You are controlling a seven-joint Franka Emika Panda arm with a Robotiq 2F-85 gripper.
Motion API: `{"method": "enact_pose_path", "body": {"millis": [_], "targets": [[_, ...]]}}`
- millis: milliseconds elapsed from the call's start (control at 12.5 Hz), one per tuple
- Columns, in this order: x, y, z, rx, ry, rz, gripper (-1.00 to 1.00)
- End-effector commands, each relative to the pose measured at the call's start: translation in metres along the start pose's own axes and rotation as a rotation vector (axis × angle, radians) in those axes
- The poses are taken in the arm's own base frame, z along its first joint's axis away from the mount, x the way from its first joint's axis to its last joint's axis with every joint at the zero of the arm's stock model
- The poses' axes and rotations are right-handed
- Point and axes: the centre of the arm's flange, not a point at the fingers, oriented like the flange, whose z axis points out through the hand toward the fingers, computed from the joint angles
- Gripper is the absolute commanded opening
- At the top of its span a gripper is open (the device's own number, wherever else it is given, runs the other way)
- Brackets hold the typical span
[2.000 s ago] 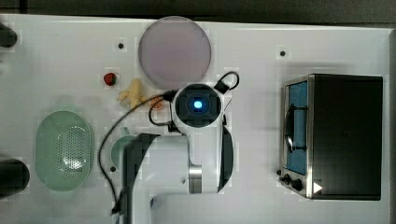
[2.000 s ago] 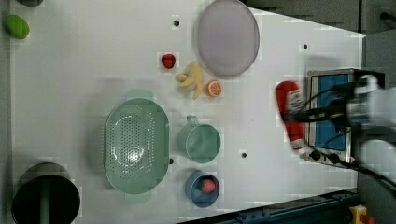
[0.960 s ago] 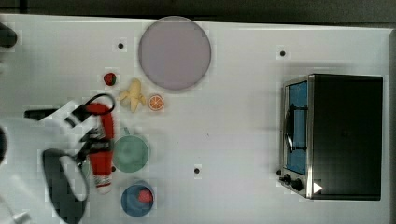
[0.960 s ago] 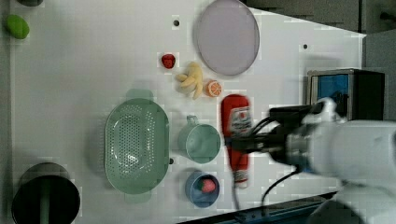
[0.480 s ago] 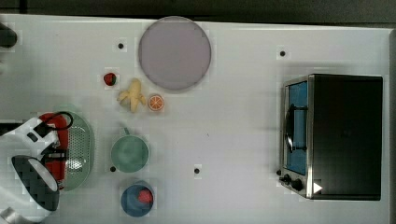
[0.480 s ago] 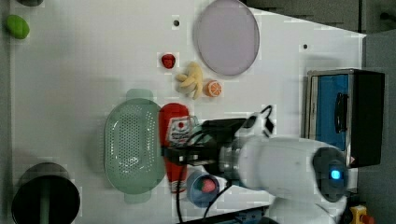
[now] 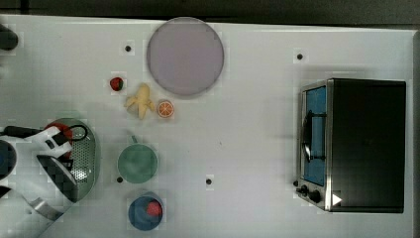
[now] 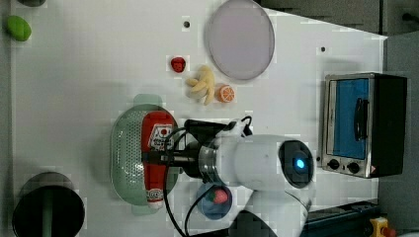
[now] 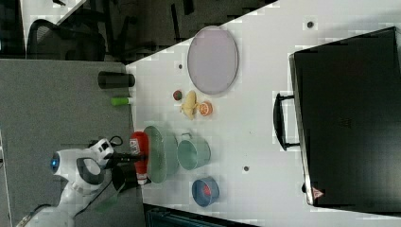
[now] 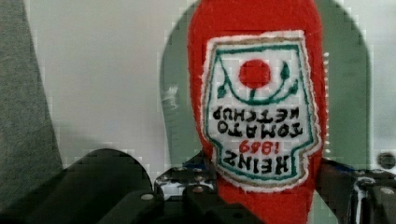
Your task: Pick Ketchup from the table and place it in strainer.
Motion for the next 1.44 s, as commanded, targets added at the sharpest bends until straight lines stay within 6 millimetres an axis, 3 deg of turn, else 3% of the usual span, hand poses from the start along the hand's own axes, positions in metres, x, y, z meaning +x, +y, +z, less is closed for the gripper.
{"method": "enact_pose_path", "body": {"millis": [80, 160, 400, 720, 960, 1200, 1440], "targets": [[0.009, -0.001, -0.002, 0.014, 0.05, 0.05, 0.9], [0.01, -0.001, -0.005, 0.011, 0.059, 0.045, 1.0], [0.015, 0.004, -0.029, -0.004, 0.098, 0.062, 1.0], [0.043, 0.048, -0.101, -0.098, 0.184, 0.159, 1.0], [0.066, 0.107, -0.173, -0.182, 0.272, 0.298, 1.0], [0.081, 0.182, -0.252, -0.239, 0.343, 0.476, 1.0], [0.083, 0.248, -0.306, -0.17, 0.314, 0.671, 1.0]]}}
